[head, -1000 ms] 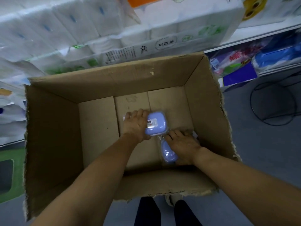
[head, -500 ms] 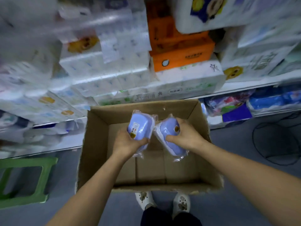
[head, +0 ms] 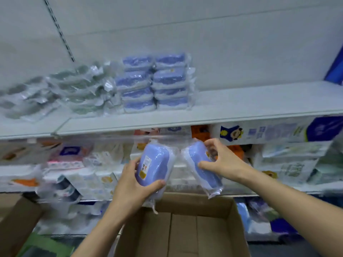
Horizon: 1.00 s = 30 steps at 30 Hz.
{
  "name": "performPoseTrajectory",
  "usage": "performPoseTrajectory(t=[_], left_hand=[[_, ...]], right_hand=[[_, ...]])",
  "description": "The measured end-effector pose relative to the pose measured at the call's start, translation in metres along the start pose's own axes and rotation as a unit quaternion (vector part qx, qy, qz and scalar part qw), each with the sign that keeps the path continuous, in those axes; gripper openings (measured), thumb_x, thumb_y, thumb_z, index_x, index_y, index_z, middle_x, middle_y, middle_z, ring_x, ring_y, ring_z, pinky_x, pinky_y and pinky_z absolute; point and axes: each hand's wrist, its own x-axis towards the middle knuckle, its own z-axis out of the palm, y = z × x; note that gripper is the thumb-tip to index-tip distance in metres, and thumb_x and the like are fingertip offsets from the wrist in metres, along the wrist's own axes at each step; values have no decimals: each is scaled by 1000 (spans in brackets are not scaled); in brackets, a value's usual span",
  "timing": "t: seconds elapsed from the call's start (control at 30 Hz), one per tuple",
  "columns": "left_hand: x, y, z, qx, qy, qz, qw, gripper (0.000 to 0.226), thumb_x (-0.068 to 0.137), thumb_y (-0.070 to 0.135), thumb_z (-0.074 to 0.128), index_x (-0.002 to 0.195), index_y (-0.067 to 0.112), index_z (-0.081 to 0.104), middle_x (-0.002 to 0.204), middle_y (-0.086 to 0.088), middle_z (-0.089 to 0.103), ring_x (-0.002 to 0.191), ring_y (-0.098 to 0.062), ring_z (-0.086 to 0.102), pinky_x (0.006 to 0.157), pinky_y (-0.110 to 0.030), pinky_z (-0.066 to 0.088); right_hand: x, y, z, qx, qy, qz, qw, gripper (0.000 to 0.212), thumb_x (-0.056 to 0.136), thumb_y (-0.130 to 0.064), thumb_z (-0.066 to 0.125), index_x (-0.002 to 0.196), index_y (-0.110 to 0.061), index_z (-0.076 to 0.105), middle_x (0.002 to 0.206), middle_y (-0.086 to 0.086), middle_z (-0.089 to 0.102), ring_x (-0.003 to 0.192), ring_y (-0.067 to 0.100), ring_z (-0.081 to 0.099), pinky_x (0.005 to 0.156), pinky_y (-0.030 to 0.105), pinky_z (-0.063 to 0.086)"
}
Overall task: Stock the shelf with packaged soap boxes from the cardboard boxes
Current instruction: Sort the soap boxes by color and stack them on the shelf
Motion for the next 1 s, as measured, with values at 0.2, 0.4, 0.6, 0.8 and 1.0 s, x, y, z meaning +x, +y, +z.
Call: performPoseTrajectory(t=[0.2,0.4,0.6,0.8,1.0], left_hand=[[58,47,-75,-13,58,54,997,79,58,40,92,122,38,46,115,22,55,101,7,55,79,-13,44],[151,79,-144,17,60,103,993,88,65,28,91,140,28,45,130,14,50,111,-5,50,91,-19,37],[272,99,-173,105,47,162,980,91,65,28,89,143,22,44,132,2,52,115,-15,53,96,-24,38],[346,99,-170,226,-59,179,956,100,58,40,74,148,21,38,135,-4,47,124,-22,47,102,-27,37],[362,70,-154,189,-58,182,963,87,62,42,73,141,18,44,140,-4,44,128,-22,43,108,-36,38]], right_hand=[[42,-83,-54,-36,40,-98,994,66,64,-29,79,123,-20,51,115,-5,58,89,-14,53,72,-1,38],[115,-160,-97,-101,85,-167,977,74,69,-27,79,136,-19,49,127,-9,55,115,0,51,96,12,39],[202,-211,-112,-196,123,-163,959,71,73,-24,75,139,-22,49,131,-8,56,116,9,55,105,29,41],[260,-207,-93,-334,71,-120,932,72,69,-48,61,137,-36,45,131,-9,51,124,17,43,102,33,35],[264,-190,-84,-379,93,-140,910,54,88,-38,61,139,-43,44,154,-9,30,141,16,19,113,44,25]])
